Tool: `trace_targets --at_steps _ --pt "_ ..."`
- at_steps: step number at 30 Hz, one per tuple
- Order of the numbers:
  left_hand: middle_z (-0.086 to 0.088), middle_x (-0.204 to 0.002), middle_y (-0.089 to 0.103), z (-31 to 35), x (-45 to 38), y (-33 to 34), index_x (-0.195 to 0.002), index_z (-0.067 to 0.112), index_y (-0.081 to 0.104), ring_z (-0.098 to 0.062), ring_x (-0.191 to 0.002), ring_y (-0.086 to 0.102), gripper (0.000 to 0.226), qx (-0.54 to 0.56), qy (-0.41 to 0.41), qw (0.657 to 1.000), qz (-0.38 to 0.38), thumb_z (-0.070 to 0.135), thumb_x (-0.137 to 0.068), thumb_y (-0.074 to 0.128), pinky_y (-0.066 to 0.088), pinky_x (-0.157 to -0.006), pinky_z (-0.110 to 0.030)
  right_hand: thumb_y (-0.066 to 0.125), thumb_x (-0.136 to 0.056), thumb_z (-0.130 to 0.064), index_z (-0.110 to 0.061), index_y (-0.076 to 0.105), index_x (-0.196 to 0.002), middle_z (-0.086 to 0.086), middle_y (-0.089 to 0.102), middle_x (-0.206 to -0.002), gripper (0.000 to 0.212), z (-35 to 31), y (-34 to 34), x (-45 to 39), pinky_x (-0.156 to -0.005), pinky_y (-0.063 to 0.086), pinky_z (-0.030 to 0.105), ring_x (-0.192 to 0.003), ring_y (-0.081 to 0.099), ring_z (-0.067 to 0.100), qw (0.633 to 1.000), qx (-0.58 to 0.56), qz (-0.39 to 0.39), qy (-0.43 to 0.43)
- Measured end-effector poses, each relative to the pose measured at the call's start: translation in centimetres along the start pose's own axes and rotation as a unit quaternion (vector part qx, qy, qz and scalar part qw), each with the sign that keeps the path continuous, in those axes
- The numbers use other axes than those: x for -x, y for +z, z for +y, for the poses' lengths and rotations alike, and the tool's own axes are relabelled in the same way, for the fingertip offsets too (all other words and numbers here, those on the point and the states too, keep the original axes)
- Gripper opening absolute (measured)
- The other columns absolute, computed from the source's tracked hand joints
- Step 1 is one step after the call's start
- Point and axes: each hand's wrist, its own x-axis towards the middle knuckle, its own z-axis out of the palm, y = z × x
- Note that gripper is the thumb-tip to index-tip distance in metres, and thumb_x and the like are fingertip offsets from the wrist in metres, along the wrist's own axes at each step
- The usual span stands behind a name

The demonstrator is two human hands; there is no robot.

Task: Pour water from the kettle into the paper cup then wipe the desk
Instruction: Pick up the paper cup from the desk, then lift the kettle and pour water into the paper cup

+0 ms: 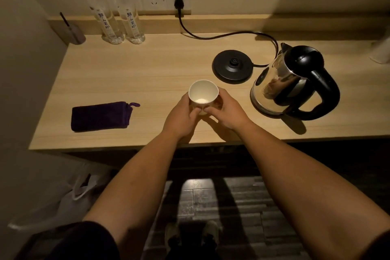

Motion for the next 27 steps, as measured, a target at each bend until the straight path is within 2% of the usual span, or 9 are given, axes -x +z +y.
trace_targets --at_steps 4,6,9,11,14,17,22,25,27 --pt "-0.001 -0.143 0.047 0.0 0.1 0.2 -0.147 0.024 0.029 -0.020 -0.128 0.046 0.059 0.029 0.007 1.000 -0.006 0.024 -0.095 0.056 0.037 -0.094 -0.028 0.072 -0.083 -0.022 -0.027 0.030 -0.145 -0.001 0.048 -0.142 0.075 0.0 -0.2 0.1 -0.097 0.037 0.029 -0.128 0.047 0.019 1.000 -0.002 -0.004 0.008" --pt "0.005 -0.144 0.046 -0.2 0.3 0.3 -0.147 0.031 0.026 -0.013 -0.125 0.045 0.068 0.057 0.008 0.998 -0.009 0.031 -0.091 0.064 0.036 -0.091 -0.024 0.074 -0.082 -0.025 -0.029 0.026 -0.148 -0.001 0.044 -0.147 0.082 0.2 -0.2 0.3 -0.102 0.039 0.035 -0.132 0.044 0.020 1.000 -0.002 -0.013 0.009" --pt "0.015 -0.137 0.044 -0.1 0.4 0.2 -0.144 0.037 0.025 -0.003 -0.115 0.042 0.083 0.093 0.004 0.996 -0.008 0.040 -0.079 0.076 0.036 -0.075 -0.006 0.074 -0.082 -0.026 -0.030 0.017 -0.151 -0.001 0.032 -0.155 0.089 0.3 -0.7 0.7 -0.107 0.035 0.041 -0.139 0.035 0.022 0.999 0.014 -0.005 0.028" --pt "0.013 -0.137 0.042 0.4 0.3 0.2 -0.147 0.031 0.022 -0.001 -0.111 0.041 0.091 0.125 -0.009 0.992 -0.011 0.030 -0.077 0.080 0.036 -0.059 0.002 0.072 -0.084 -0.027 -0.028 0.015 -0.151 0.000 0.029 -0.157 0.088 0.0 -1.3 1.1 -0.107 0.035 0.039 -0.140 0.033 0.021 0.999 0.040 0.016 0.029" --pt "0.012 -0.126 0.041 1.2 0.1 0.6 -0.148 0.026 0.024 0.002 -0.096 0.046 0.088 0.151 -0.008 0.988 -0.013 0.014 -0.079 0.078 0.036 -0.057 0.004 0.068 -0.087 -0.029 -0.025 0.019 -0.151 -0.001 0.033 -0.155 0.081 -1.0 -2.6 2.4 -0.106 0.035 0.034 -0.139 0.035 0.018 0.995 0.070 0.065 -0.004" --pt "0.016 -0.120 0.042 1.3 -0.2 0.8 -0.147 0.028 0.027 -0.001 -0.096 0.046 0.084 0.132 -0.010 0.991 0.000 0.019 -0.080 0.078 0.039 -0.060 -0.002 0.063 -0.090 -0.028 -0.024 0.027 -0.148 -0.002 0.037 -0.151 0.069 -2.4 -5.0 4.4 -0.100 0.033 0.025 -0.135 0.037 0.015 0.981 0.113 0.146 -0.059" --pt "0.010 -0.126 0.049 0.3 -0.9 1.4 -0.143 0.029 0.032 -0.012 -0.107 0.047 0.076 0.094 -0.016 0.995 0.003 0.030 -0.081 0.076 0.039 -0.081 -0.028 0.062 -0.090 -0.020 -0.017 0.042 -0.140 0.001 0.042 -0.145 0.054 -3.0 -11.8 8.5 -0.105 0.030 0.021 -0.134 0.035 0.012 0.937 0.137 0.293 -0.131" --pt "-0.001 -0.135 0.051 0.0 -1.2 1.5 -0.143 0.026 0.032 -0.023 -0.115 0.049 0.074 0.073 -0.011 0.997 0.004 0.029 -0.082 0.075 0.042 -0.085 -0.036 0.064 -0.088 -0.025 -0.018 0.042 -0.140 0.002 0.036 -0.149 0.057 -0.7 -15.7 9.7 -0.111 0.031 0.032 -0.139 0.029 0.016 0.917 0.161 0.357 -0.071" --pt "-0.003 -0.137 0.050 -0.4 -1.2 1.5 -0.143 0.027 0.030 -0.028 -0.120 0.049 0.075 0.070 -0.014 0.997 0.003 0.028 -0.083 0.075 0.044 -0.089 -0.040 0.067 -0.086 -0.032 -0.020 0.035 -0.143 0.001 0.031 -0.151 0.067 0.9 -17.4 9.9 -0.111 0.031 0.035 -0.139 0.028 0.016 0.925 0.150 0.350 0.010"
